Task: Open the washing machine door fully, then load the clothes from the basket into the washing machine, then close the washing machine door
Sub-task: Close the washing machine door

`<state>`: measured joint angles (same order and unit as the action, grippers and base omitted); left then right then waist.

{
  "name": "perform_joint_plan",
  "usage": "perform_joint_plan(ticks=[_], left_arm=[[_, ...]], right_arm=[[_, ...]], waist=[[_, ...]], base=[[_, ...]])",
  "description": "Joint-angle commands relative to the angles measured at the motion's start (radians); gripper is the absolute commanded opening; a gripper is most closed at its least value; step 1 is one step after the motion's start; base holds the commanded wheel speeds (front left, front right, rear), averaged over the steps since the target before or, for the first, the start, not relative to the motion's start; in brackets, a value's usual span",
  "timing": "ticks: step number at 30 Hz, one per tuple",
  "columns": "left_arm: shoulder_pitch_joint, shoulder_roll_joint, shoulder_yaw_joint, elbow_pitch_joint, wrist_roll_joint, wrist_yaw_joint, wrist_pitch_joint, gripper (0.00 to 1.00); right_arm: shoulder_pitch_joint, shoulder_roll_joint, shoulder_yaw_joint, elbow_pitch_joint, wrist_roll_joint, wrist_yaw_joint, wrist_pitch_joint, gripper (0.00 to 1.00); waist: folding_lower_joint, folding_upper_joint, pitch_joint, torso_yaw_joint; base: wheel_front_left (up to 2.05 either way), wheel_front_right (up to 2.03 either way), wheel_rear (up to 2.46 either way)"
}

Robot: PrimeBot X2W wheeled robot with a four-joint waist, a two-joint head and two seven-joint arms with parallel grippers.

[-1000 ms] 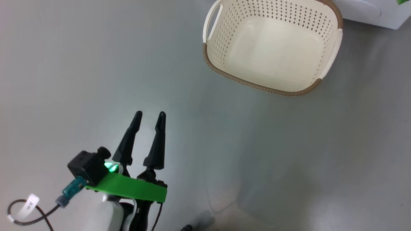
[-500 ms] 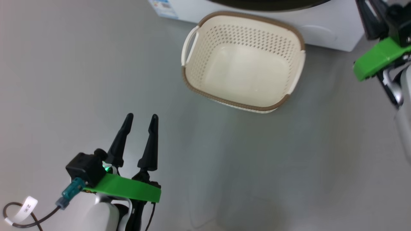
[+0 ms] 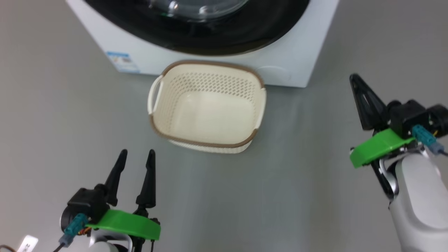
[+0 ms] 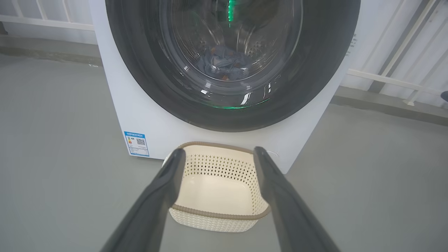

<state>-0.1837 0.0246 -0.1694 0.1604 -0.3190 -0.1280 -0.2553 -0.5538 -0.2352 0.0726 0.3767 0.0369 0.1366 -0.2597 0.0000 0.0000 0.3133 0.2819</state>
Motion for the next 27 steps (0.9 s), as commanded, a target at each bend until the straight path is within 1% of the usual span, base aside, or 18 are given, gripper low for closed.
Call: perform_joint_plan(ticks=[1,7,15,20,27], left_arm=[[0.012,0.026,0.044,-0.017,0.014,-0.003,-0.006,1.0],[0.053,0.026,0.074,-0.014,0.027,-0.003,-0.006,1.0],[0.105,0.028,0.107,-0.012,0.032,-0.003,-0.006,1.0],[0.14,0.027,0.122,-0.005,0.027,-0.003,-0.006,1.0],[0.164,0.027,0.131,-0.005,0.027,-0.003,-0.006,1.0]], right_arm=[[0.043,0.021,-0.004,-0.038,0.005,-0.006,-0.002,0.0],[0.159,0.065,-0.074,-0.084,0.005,-0.006,-0.002,0.0],[0.307,0.112,-0.147,-0.163,-0.008,-0.006,-0.002,0.0],[0.375,0.137,-0.185,-0.195,-0.011,-0.006,-0.002,0.0],[0.435,0.157,-0.221,-0.223,-0.016,-0.006,-0.002,0.0]], waist=[[0.0,0.0,-0.124,-0.129],[0.0,0.0,-0.186,-0.195],[0.0,0.0,-0.256,-0.248],[0.0,0.0,-0.299,-0.262],[0.0,0.0,-0.325,-0.269]], base=[[0.0,0.0,0.0],[0.0,0.0,0.0],[0.0,0.0,0.0],[0.0,0.0,0.0],[0.0,0.0,0.0]])
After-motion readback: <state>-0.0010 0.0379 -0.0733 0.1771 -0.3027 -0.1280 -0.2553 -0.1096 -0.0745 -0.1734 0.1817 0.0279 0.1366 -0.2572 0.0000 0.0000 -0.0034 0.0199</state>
